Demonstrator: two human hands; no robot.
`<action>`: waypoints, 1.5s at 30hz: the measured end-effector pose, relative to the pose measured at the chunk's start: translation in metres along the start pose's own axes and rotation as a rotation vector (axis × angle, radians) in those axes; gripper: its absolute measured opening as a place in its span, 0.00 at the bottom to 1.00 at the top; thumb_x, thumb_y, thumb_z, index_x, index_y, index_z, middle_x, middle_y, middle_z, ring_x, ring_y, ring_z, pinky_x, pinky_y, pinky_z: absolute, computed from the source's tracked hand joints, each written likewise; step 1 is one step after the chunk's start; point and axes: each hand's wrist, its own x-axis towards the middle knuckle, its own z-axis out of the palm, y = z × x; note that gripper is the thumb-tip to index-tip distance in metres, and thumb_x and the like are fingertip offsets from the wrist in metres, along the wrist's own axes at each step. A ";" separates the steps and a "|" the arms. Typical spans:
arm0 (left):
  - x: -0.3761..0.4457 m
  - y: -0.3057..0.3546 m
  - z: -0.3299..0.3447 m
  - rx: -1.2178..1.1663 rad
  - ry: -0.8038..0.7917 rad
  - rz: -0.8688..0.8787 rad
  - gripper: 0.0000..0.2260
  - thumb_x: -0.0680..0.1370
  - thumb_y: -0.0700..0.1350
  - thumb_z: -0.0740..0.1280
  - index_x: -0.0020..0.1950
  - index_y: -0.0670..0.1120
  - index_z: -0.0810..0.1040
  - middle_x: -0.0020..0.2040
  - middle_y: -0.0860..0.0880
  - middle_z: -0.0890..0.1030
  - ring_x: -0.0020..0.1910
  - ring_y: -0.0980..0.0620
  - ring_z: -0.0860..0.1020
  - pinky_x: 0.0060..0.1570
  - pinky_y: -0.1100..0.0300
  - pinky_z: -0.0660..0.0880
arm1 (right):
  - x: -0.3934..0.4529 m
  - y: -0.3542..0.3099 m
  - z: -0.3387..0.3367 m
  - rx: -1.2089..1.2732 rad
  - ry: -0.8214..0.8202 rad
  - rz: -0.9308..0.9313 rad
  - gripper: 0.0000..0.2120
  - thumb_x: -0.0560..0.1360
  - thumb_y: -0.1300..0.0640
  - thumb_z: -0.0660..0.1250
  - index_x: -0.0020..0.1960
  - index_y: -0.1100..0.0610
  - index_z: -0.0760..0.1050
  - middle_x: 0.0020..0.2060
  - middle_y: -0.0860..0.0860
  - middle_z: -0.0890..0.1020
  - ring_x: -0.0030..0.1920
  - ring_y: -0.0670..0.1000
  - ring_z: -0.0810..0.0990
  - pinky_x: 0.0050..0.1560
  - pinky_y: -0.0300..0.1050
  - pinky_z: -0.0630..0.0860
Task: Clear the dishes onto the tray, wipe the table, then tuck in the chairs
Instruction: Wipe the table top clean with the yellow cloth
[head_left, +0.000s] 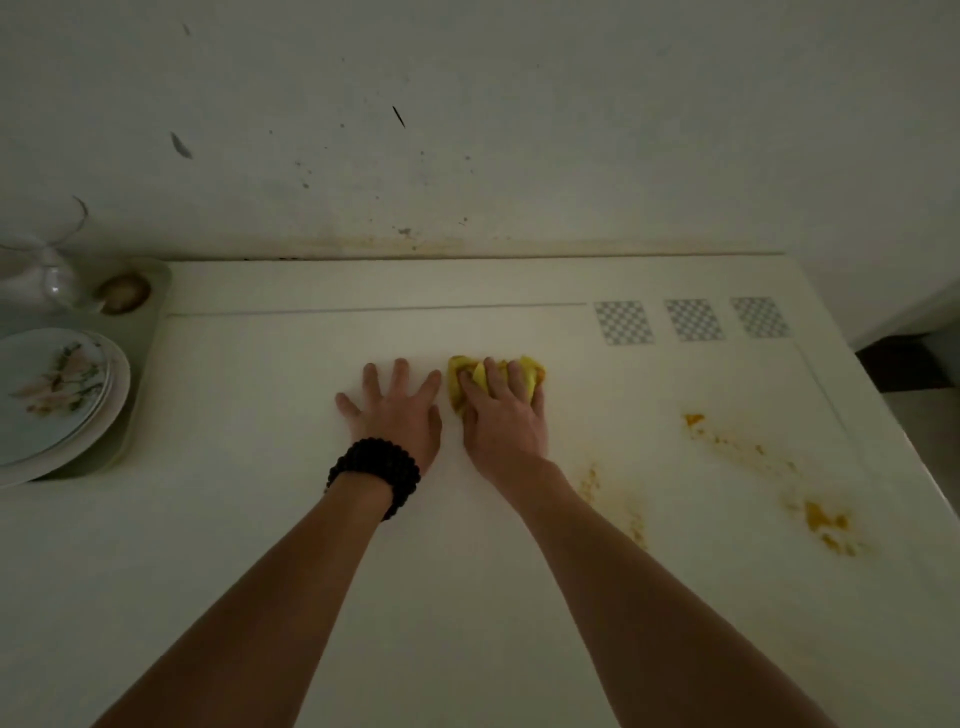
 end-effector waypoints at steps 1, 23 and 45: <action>-0.006 0.001 0.003 -0.010 -0.003 0.009 0.22 0.82 0.53 0.52 0.76 0.60 0.55 0.79 0.48 0.51 0.77 0.37 0.47 0.69 0.29 0.52 | -0.009 -0.002 0.004 -0.006 -0.011 -0.006 0.24 0.82 0.48 0.54 0.78 0.43 0.59 0.81 0.49 0.55 0.80 0.57 0.47 0.77 0.64 0.46; -0.303 0.029 0.093 0.064 -0.077 -0.055 0.25 0.80 0.62 0.48 0.77 0.63 0.47 0.80 0.51 0.44 0.78 0.43 0.44 0.70 0.32 0.52 | -0.297 0.025 0.032 0.020 -0.088 -0.118 0.25 0.82 0.50 0.55 0.79 0.44 0.57 0.81 0.49 0.51 0.81 0.57 0.44 0.77 0.64 0.43; -0.402 0.054 0.107 0.048 -0.353 -0.101 0.35 0.76 0.66 0.61 0.76 0.67 0.43 0.79 0.53 0.37 0.78 0.41 0.40 0.68 0.32 0.60 | -0.505 0.058 0.060 0.042 -0.015 -0.218 0.23 0.75 0.49 0.55 0.69 0.45 0.73 0.76 0.51 0.68 0.77 0.61 0.62 0.73 0.68 0.61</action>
